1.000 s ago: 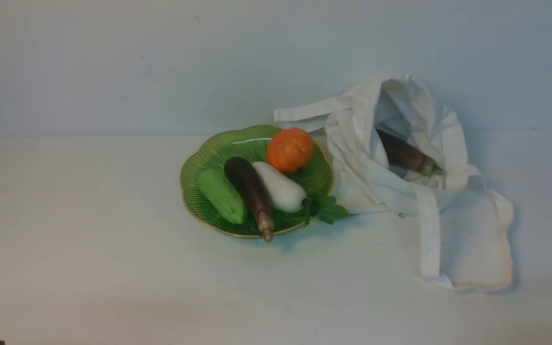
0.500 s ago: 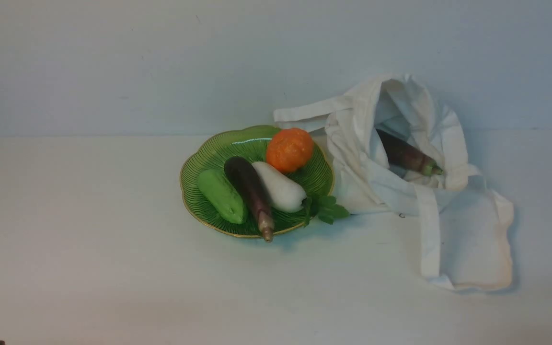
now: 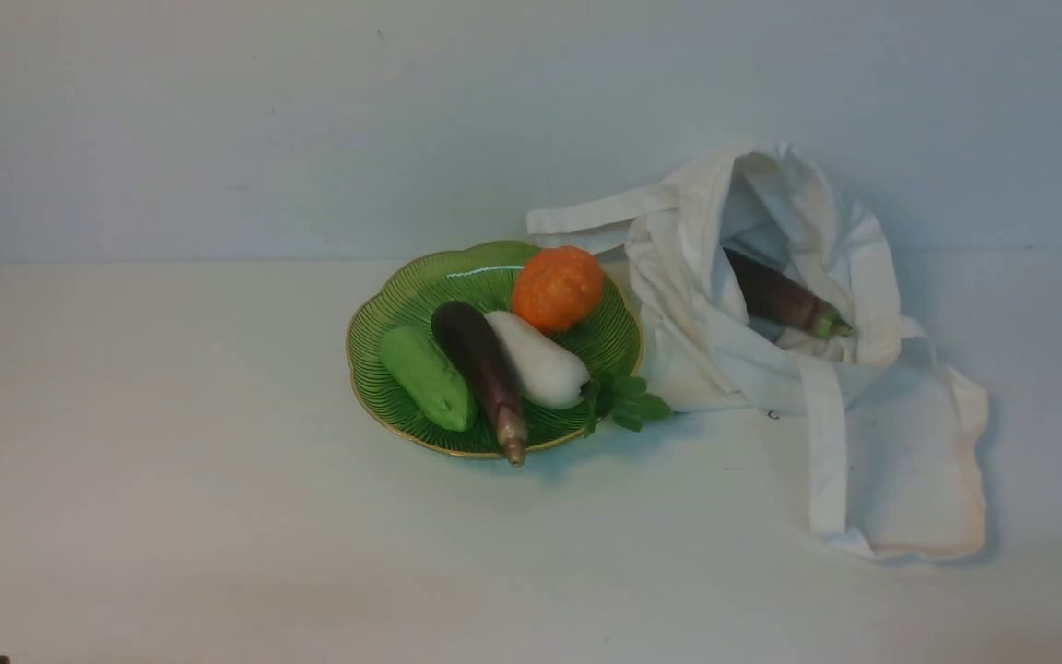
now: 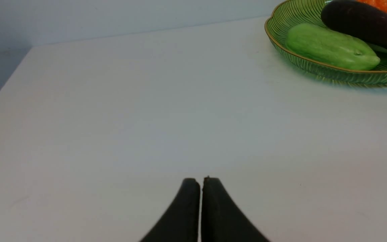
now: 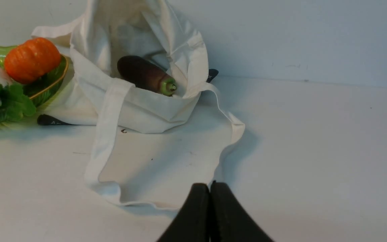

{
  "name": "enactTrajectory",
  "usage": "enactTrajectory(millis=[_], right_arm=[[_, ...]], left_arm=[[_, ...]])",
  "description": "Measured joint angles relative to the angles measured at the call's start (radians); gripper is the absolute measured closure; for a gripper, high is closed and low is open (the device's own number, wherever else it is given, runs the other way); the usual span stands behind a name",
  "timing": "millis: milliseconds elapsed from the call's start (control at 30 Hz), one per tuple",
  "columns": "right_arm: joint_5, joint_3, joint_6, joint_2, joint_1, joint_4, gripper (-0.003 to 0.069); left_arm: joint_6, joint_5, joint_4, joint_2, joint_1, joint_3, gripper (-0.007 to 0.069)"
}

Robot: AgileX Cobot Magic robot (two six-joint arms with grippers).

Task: Take vegetables from cloth bag on white table place on plate.
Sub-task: 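Reach into the white cloth bag and grasp a vegetable inside with the right gripper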

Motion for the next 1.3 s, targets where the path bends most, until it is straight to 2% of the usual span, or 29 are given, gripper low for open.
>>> enactTrajectory(millis=[133, 233, 433, 567, 700, 800, 967, 1033, 1100, 1233, 1300], right_arm=[[-0.004, 0.000, 0.016, 0.000, 0.000, 0.015, 0.0673], [-0.031, 0.003, 0.106, 0.000, 0.000, 0.134, 0.0673], [-0.061, 0.003, 0.364, 0.000, 0.000, 0.526, 0.0673], [-0.068, 0.003, 0.387, 0.000, 0.000, 0.585, 0.0673], [-0.097, 0.003, 0.340, 0.000, 0.000, 0.581, 0.0673], [-0.101, -0.087, 0.208, 0.000, 0.000, 0.538, 0.0673], [-0.109, -0.243, 0.082, 0.053, 0.000, 0.462, 0.0673], [-0.046, -0.365, -0.018, 0.150, 0.000, 0.360, 0.0672], [0.055, -0.447, -0.063, 0.242, 0.000, 0.288, 0.0669], [0.245, -0.585, -0.044, 0.474, 0.000, 0.197, 0.0667], [0.271, -0.625, -0.025, 0.587, 0.000, 0.193, 0.0665]], left_arm=[[0.000, 0.000, 0.000, 0.000, 0.000, 0.000, 0.0629], [0.000, 0.000, 0.000, 0.000, 0.000, 0.000, 0.0629], [0.000, 0.000, 0.000, 0.000, 0.000, 0.000, 0.0629], [0.000, 0.000, 0.000, 0.000, 0.000, 0.000, 0.0629], [0.000, 0.000, 0.000, 0.000, 0.000, 0.000, 0.0629], [0.000, 0.000, 0.000, 0.000, 0.000, 0.000, 0.0629], [0.000, 0.000, 0.000, 0.000, 0.000, 0.000, 0.0629], [0.000, 0.000, 0.000, 0.000, 0.000, 0.000, 0.0629], [0.000, 0.000, 0.000, 0.000, 0.000, 0.000, 0.0629], [0.000, 0.000, 0.000, 0.000, 0.000, 0.000, 0.0629], [0.000, 0.000, 0.000, 0.000, 0.000, 0.000, 0.0629]])
